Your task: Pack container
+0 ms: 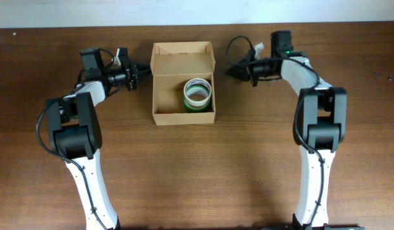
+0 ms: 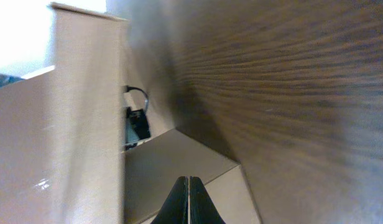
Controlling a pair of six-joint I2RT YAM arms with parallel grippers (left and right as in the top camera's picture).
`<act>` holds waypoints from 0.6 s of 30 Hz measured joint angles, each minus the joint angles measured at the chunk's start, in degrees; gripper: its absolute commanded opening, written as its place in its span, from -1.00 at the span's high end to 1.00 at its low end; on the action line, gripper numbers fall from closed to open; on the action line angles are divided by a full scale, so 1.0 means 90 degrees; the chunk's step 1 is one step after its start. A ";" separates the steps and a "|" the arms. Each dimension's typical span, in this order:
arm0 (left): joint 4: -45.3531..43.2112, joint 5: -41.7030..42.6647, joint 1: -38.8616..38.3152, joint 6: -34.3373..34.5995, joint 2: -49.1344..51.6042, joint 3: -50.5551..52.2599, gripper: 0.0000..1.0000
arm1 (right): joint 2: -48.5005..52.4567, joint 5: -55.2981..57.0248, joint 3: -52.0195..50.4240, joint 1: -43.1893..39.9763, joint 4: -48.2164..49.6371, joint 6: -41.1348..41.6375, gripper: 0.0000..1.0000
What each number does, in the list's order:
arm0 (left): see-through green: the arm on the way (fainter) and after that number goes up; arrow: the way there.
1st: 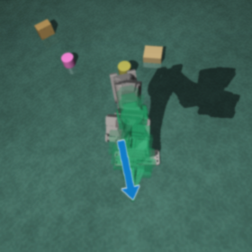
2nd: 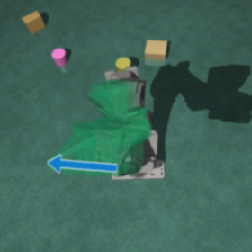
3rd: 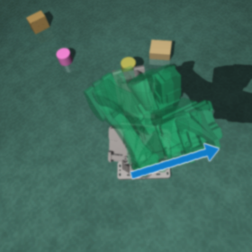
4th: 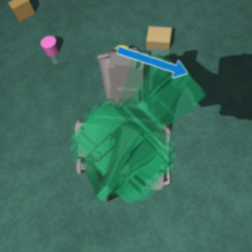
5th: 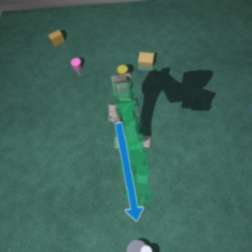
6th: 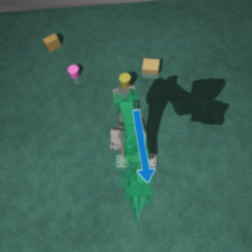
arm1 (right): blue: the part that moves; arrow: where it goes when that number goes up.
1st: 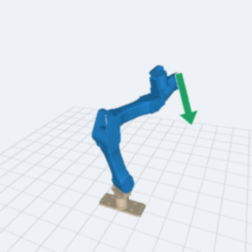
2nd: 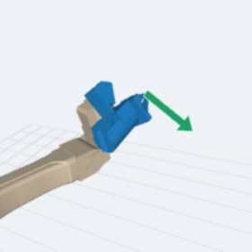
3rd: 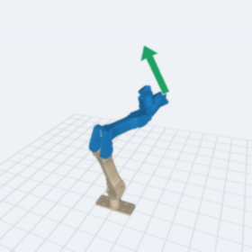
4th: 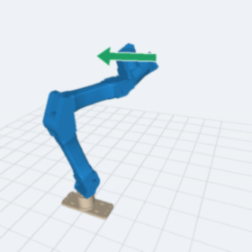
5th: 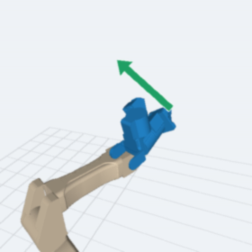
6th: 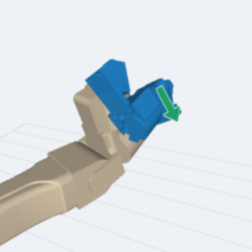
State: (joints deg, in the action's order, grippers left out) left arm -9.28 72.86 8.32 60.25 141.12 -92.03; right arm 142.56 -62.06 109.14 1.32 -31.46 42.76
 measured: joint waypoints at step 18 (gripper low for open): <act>-0.0061 -0.0272 -0.0257 0.0221 0.0000 -0.0002 0.97 | 0.0328 -0.0325 0.0000 0.0503 0.1158 0.0333 0.92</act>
State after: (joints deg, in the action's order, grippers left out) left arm -9.82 70.41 6.00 62.24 141.12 -92.05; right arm 145.51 -64.99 109.14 5.85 -21.04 45.76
